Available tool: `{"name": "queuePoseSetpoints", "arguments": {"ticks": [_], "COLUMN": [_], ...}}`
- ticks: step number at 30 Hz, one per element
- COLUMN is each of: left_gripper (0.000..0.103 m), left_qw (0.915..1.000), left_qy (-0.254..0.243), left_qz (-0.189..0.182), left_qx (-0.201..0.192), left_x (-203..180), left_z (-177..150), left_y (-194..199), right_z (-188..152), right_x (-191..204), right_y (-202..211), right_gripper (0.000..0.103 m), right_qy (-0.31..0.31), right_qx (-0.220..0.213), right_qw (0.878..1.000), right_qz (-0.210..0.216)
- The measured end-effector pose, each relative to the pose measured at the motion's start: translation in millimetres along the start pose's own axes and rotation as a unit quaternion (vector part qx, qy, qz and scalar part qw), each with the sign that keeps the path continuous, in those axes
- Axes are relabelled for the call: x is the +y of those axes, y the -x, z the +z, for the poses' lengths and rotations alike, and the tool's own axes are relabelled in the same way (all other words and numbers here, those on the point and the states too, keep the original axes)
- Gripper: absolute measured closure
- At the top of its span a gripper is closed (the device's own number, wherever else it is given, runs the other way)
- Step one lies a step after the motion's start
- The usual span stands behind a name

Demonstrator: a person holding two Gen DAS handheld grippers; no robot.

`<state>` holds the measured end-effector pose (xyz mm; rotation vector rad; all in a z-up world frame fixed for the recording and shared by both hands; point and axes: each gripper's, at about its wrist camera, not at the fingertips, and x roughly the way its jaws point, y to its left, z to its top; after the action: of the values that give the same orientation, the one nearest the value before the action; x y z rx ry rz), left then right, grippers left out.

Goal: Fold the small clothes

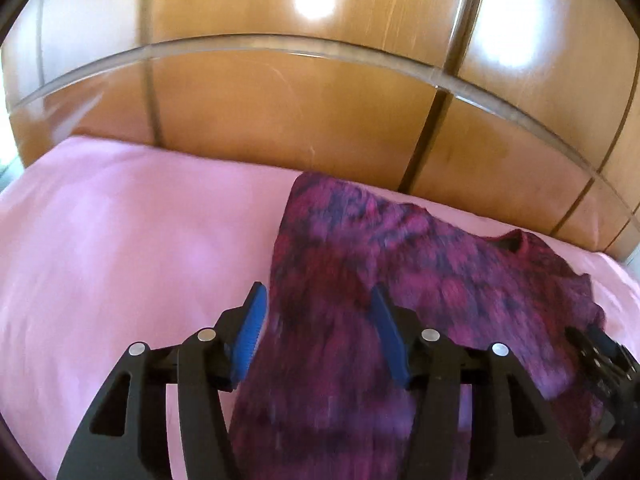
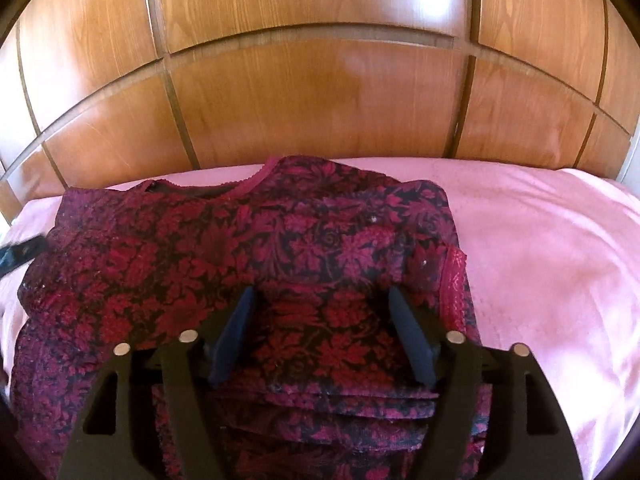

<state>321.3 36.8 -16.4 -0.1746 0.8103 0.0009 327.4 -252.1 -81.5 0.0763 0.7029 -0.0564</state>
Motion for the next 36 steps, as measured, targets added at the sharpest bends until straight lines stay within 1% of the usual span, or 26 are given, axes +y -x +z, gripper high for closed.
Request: {"name": "queuePoseSetpoints", "arguments": {"ticks": [2,3,4,7,12,16,19,21,25,30,31,34,36], "left_gripper": [0.049,0.044,0.039,0.038,0.038,0.038,0.038,0.038,0.038,0.038,0.038,0.038,0.038], "left_qw": [0.9999,0.9998,0.9997,0.9995,0.9994,0.9995,0.9995,0.9995,0.9995,0.9988,0.9988,0.9986,0.9979], "left_qy": [0.001,-0.003,-0.006,-0.010,-0.023,-0.028,-0.031,-0.032,-0.029,-0.040,-0.039,-0.037,-0.038], "left_qz": [0.005,0.008,0.005,0.003,0.002,0.000,-0.001,0.001,0.004,0.008,0.007,-0.003,-0.009], "left_qx": [-0.009,-0.017,-0.023,-0.031,-0.024,-0.013,-0.006,0.000,0.015,0.025,0.028,0.037,0.052], "left_x": [1,1,2,4,4,6,10,13,19,23,25,34,42], "left_z": [-13,-21,-28,-47,-81,-106,-123,-133,-150,-166,-169,-178,-185], "left_y": [21,34,45,70,94,108,119,122,124,128,129,134,137], "right_z": [3,1,-2,-19,-57,-89,-108,-117,-136,-160,-161,-172,-182], "right_x": [2,2,2,1,-8,-18,-20,-21,-22,-43,-46,-59,-64], "right_y": [12,24,31,53,78,91,109,120,139,152,152,160,166], "right_gripper": [0.016,0.012,0.011,0.008,0.007,0.006,0.006,0.004,0.003,0.003,0.003,0.003,0.006], "right_qy": [0.001,-0.001,-0.003,-0.009,-0.028,-0.037,-0.034,-0.030,-0.028,-0.067,-0.074,-0.095,-0.099], "right_qx": [-0.005,-0.013,-0.016,-0.009,0.029,0.051,0.047,0.046,0.044,0.054,0.057,0.065,0.076], "right_qw": [1.000,1.000,1.000,1.000,0.998,0.997,0.997,0.997,0.998,0.995,0.994,0.991,0.989], "right_qz": [0.001,0.007,0.009,0.016,0.038,0.039,0.046,0.048,0.046,0.051,0.055,0.065,0.083]}}
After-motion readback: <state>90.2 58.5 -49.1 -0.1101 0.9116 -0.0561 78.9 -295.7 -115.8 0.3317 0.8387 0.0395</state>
